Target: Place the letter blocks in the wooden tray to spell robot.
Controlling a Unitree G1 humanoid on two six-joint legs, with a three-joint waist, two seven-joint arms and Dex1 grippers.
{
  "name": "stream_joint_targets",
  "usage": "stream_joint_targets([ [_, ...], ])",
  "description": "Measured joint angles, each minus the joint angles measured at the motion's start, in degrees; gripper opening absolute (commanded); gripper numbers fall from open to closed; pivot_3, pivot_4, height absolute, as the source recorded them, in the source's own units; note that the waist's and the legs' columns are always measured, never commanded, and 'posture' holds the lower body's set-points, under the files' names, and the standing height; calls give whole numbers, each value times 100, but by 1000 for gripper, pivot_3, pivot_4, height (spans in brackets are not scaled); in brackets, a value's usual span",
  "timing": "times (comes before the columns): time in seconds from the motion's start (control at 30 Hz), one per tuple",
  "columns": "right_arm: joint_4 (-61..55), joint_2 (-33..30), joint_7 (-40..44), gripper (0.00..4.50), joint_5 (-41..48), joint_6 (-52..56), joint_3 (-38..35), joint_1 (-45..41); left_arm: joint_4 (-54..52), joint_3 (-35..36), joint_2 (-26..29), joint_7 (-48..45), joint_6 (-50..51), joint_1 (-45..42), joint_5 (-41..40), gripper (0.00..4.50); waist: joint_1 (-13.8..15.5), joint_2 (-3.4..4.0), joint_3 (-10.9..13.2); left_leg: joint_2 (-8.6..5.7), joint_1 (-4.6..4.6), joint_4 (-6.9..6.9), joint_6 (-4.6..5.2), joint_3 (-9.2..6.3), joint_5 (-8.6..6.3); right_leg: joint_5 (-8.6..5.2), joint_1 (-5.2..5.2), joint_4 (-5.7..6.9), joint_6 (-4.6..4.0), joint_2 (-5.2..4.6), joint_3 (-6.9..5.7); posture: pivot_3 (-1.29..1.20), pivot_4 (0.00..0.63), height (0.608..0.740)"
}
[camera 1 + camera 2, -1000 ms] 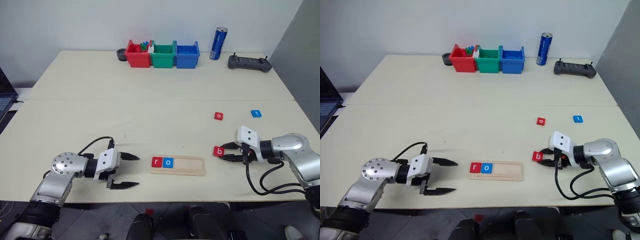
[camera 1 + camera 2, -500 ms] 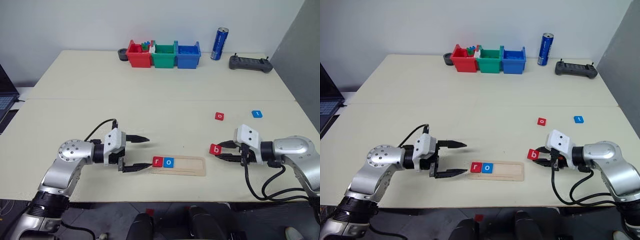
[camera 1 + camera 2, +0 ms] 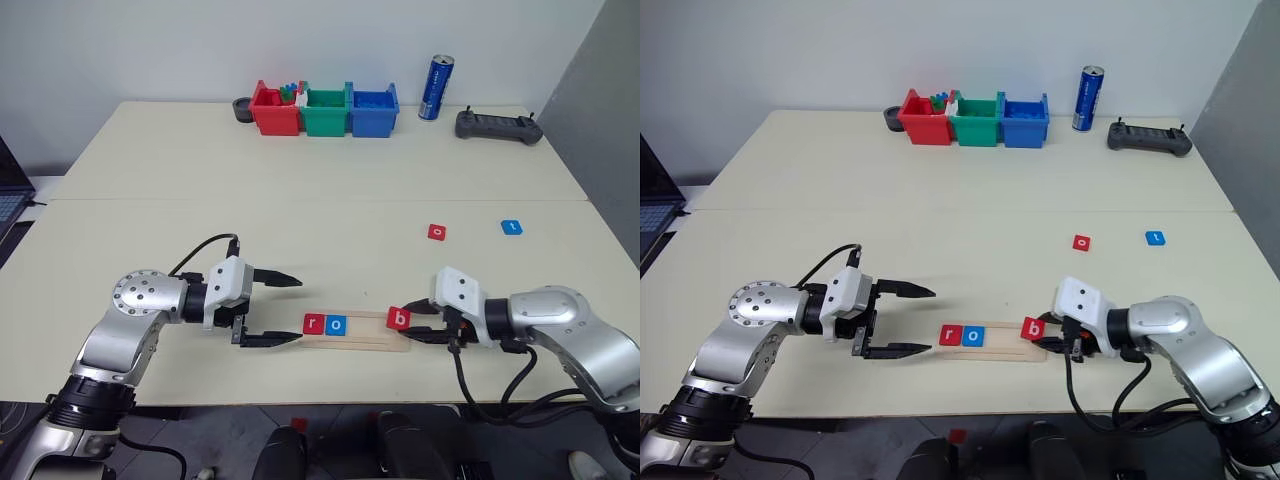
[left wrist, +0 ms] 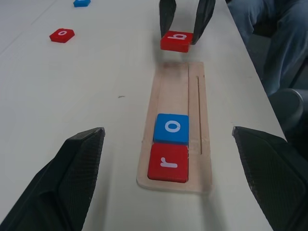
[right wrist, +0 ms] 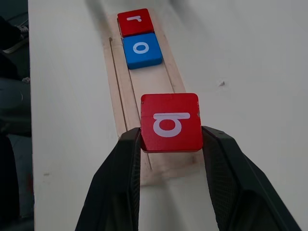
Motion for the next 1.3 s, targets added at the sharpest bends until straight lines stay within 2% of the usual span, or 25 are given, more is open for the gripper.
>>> stream_joint_targets([
  [0.33, 244, 612, -459, 1449, -320, 529, 930, -640, 206, -10, 34, -104, -411, 56, 230, 4500, 0, 0, 0, 0, -3, 0, 0, -2, 0, 0, -2, -2, 0, -1, -2, 0, 150, 740],
  [1.0, 507, 592, -213, 1449, -622, 368, 1305, -885, 397, -10, 28, -76, -677, 132, 313, 4500, -2, 0, 0, 0, -3, -1, 0, -3, 0, 0, -3, -2, 0, -1, -4, 0, 150, 740],
  [1.07, 528, 593, -196, 2222, -654, 343, 1328, -887, 366, -10, 25, -43, -662, 132, 314, 4500, -2, 0, 0, 0, -3, -1, 0, -4, 0, 0, -3, -2, 0, -1, -4, 0, 150, 740],
  [1.3, 591, 672, -182, 4486, -712, 237, 1391, -1019, 221, -11, 26, 27, -563, 132, 315, 4500, -2, 0, 0, 1, -3, -1, 0, -4, 0, 0, -3, -1, 0, -1, -5, 0, 150, 740],
])
